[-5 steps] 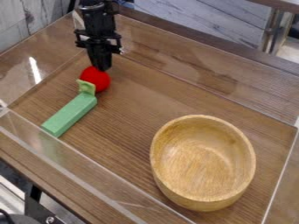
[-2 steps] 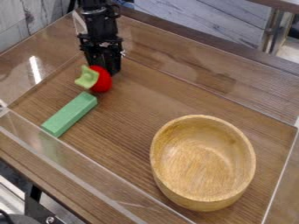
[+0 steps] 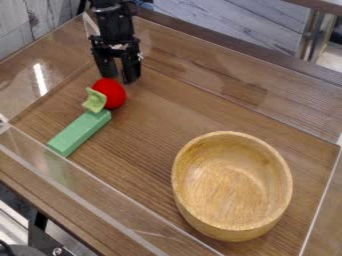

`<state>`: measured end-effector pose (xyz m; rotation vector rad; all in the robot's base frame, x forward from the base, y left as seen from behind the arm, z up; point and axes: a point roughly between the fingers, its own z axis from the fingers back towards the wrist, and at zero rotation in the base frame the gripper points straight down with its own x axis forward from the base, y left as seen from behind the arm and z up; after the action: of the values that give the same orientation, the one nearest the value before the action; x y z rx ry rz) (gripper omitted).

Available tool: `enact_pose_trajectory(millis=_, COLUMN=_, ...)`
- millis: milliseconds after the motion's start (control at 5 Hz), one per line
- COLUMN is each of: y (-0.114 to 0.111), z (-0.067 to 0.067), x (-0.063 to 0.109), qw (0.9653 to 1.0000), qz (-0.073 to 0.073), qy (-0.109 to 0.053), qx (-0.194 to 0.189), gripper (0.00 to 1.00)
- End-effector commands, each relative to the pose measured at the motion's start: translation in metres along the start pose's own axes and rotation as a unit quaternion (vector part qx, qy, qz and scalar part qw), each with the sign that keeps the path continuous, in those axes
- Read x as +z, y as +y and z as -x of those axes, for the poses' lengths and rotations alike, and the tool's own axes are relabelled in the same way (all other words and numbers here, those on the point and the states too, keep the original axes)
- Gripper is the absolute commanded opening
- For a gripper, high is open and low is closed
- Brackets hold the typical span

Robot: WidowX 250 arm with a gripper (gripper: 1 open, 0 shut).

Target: Move the red fruit to the left

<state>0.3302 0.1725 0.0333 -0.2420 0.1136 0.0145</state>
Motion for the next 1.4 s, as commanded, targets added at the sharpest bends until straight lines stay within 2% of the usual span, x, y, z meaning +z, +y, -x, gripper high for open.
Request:
enact_pose_trajectory(millis=0, y=0.004, z=-0.007, x=0.039, qw=0.9994, qz=-0.01, qy=-0.032, qx=-0.011, gripper=1.0)
enact_pose_trajectory(millis=200, y=0.005, z=-0.008, x=0.034, qw=0.9994, qz=-0.007, qy=-0.034, qx=0.004, gripper=1.0)
enact_pose_trajectory(millis=600, y=-0.009, z=0.008, x=0.064, qw=0.9976, qz=-0.003, qy=-0.065, qx=-0.023, gripper=1.0)
enact_pose_trajectory(millis=800, y=-0.042, z=0.002, x=0.073, qw=0.9957, qz=0.001, qy=-0.089, qx=-0.026, gripper=1.0)
enact_pose_trajectory(millis=1000, y=-0.073, z=-0.01, x=0.074, qw=0.9937, qz=0.006, qy=-0.105, qx=-0.04, gripper=1.0)
enact_pose_trajectory(millis=1200, y=-0.086, z=-0.027, x=0.08, qw=0.9923, qz=0.004, qy=-0.101, qx=-0.071, gripper=0.0)
